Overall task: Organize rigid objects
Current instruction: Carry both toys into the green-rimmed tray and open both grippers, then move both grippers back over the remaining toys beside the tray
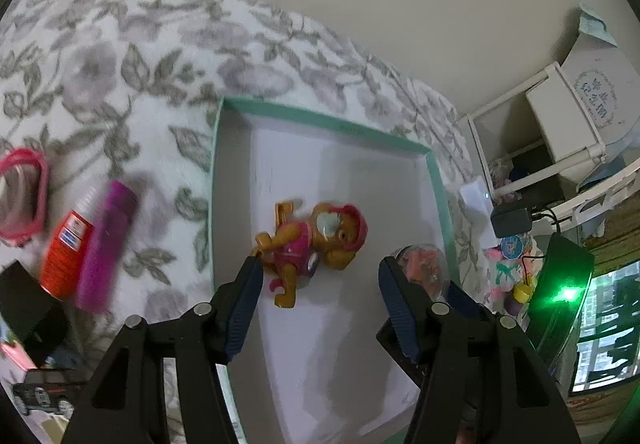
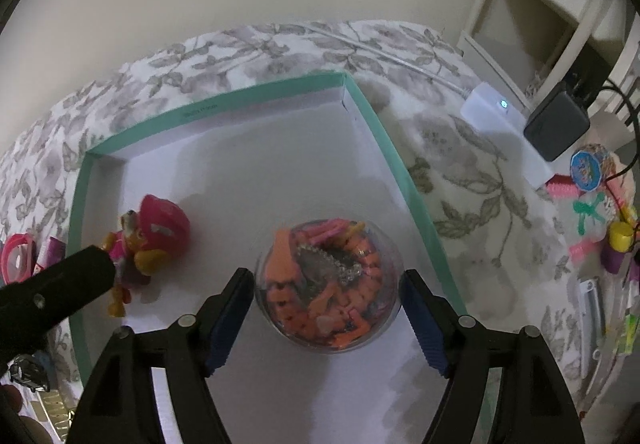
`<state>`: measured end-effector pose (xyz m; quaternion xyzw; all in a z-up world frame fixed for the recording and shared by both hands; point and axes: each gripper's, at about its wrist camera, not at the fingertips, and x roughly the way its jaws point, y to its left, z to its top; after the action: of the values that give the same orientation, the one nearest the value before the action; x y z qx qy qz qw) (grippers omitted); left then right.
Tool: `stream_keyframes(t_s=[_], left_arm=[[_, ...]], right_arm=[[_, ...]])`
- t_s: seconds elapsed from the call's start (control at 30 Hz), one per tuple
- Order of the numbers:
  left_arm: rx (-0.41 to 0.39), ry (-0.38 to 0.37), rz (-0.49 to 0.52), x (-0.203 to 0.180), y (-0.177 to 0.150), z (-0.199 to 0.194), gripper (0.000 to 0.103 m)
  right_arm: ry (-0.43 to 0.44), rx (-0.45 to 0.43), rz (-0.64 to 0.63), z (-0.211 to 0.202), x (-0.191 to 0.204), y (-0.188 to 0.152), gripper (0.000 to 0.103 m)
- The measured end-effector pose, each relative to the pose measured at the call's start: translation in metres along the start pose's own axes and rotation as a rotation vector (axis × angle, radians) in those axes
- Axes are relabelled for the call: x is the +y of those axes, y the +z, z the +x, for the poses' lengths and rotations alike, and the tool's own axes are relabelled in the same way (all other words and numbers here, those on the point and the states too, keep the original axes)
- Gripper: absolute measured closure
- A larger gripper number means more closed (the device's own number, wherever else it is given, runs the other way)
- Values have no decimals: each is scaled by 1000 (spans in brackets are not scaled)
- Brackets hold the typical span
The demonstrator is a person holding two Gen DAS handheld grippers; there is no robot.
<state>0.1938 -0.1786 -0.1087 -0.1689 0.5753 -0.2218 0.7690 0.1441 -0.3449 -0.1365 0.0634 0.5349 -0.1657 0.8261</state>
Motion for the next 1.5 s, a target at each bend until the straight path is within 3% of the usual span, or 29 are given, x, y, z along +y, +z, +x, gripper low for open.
stream_keyframes(t_s=[0.17,0.27,0.3,0.53,0.63,0.9,1.13,1.5], left_arm=[[-38,51,7,4,7,-17,39],[-68,82,3,13,12,-27,21],[-82,89,2,15,13,-31,20],[-165,172,45,24,21,-56,15],[-186,188,55,28,23,-65,5],[-251,271,56,44,28,-90,5],[-323,308,-19,82,31,-123,2],[-253,465,-158,150,17,-169,2]], right_arm=[[-14,-33,-9,-17,3,7,25],[-17,-59,-10,-28,5,10,25],[-18,-67,-10,-32,6,11,25],[-3,-128,-1,-54,13,12,12],[-4,-150,-11,-62,17,13,5],[34,-172,-33,-74,29,15,0],[93,-179,-67,-85,50,12,0],[201,-172,-174,-106,103,-5,0]])
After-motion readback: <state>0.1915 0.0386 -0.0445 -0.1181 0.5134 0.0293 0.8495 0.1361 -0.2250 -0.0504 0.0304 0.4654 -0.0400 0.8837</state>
